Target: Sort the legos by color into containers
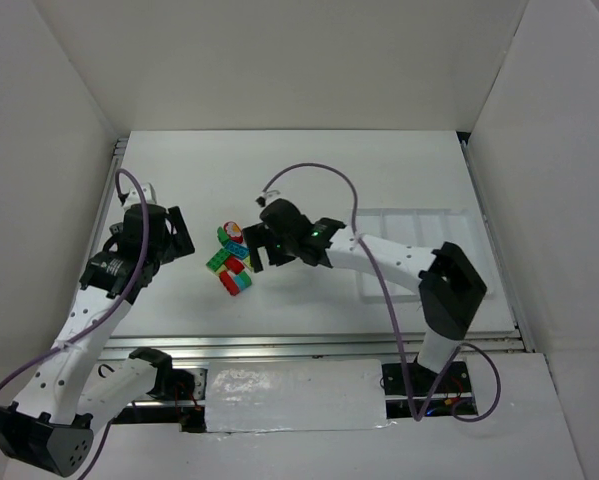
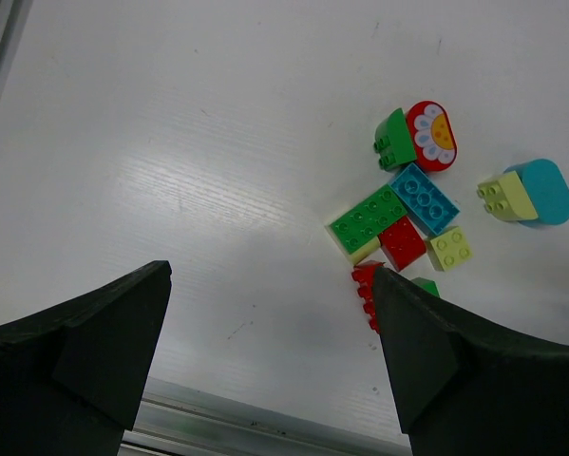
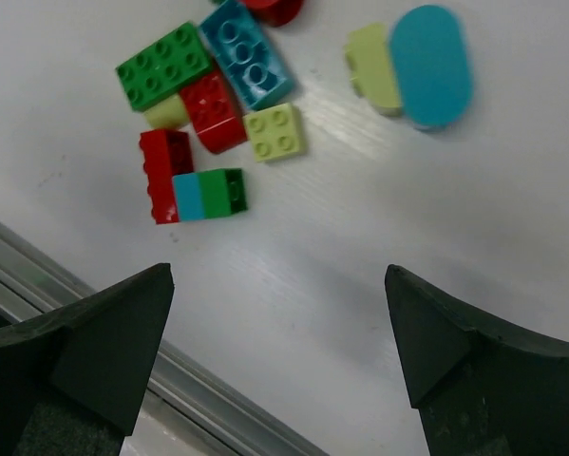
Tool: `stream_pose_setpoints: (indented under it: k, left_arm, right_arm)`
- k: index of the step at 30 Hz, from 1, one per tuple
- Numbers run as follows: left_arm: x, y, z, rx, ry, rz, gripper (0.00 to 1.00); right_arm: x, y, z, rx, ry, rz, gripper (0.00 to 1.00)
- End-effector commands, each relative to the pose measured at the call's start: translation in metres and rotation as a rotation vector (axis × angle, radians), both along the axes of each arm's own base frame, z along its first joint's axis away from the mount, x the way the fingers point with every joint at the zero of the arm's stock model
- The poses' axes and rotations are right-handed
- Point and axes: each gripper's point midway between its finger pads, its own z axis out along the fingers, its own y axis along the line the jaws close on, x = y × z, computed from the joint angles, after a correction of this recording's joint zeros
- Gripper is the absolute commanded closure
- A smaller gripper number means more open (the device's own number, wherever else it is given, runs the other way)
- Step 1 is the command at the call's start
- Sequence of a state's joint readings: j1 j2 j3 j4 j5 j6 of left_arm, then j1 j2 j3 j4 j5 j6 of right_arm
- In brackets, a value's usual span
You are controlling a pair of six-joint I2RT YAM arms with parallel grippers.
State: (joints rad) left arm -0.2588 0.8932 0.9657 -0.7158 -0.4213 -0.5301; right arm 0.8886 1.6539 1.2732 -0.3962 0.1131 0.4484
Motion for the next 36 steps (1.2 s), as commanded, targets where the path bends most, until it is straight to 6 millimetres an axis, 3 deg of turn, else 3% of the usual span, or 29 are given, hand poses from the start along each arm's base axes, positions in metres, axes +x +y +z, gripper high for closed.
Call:
stream_pose_setpoints:
  k: [1, 2, 6, 14, 17, 27, 30, 32, 36]
  left_arm:
    - [-0.001, 0.011, 0.015, 0.008, -0.051, 0.078, 0.01]
    - [-0.002, 0.012, 0.017, 0.009, -0.056, 0.082, 0.0]
    - [-0.003, 0.014, 0.019, 0.01, -0.073, 0.089, 0.01]
    - [0.0, 0.007, 0.015, 0.008, -0.048, 0.049, 0.0]
    - [0.0, 0.007, 0.014, 0.007, -0.046, 0.044, 0.0]
    - [0.0, 0.006, 0.015, 0.005, -0.051, 0.04, 0.01]
    - [0.0, 0.006, 0.015, 0.004, -0.054, 0.038, 0.01]
    - [0.0, 0.006, 0.016, 0.002, -0.056, 0.037, 0.01]
    - [0.0, 0.006, 0.016, 0.002, -0.055, 0.039, 0.01]
  right_arm:
    - [-0.005, 0.052, 0.002, -0.018, -0.063, 0.145, 0.0]
    - [-0.01, 0.063, -0.015, -0.056, -0.05, 0.165, 0.0]
    - [-0.01, 0.094, -0.023, -0.049, -0.067, 0.212, 0.0]
    - [-0.012, 0.118, -0.046, -0.056, -0.052, 0.258, 0.0]
    - [-0.015, 0.124, -0.068, -0.117, -0.052, 0.273, 0.0]
    - [-0.012, 0.116, -0.091, -0.208, -0.069, 0.186, 0.05]
    - [-0.015, 0.113, -0.094, -0.214, -0.068, 0.178, 0.12]
    - [-0.02, 0.111, -0.099, -0.218, -0.064, 0.181, 0.23]
    - [-0.025, 0.108, -0.109, -0.228, -0.04, 0.19, 0.23]
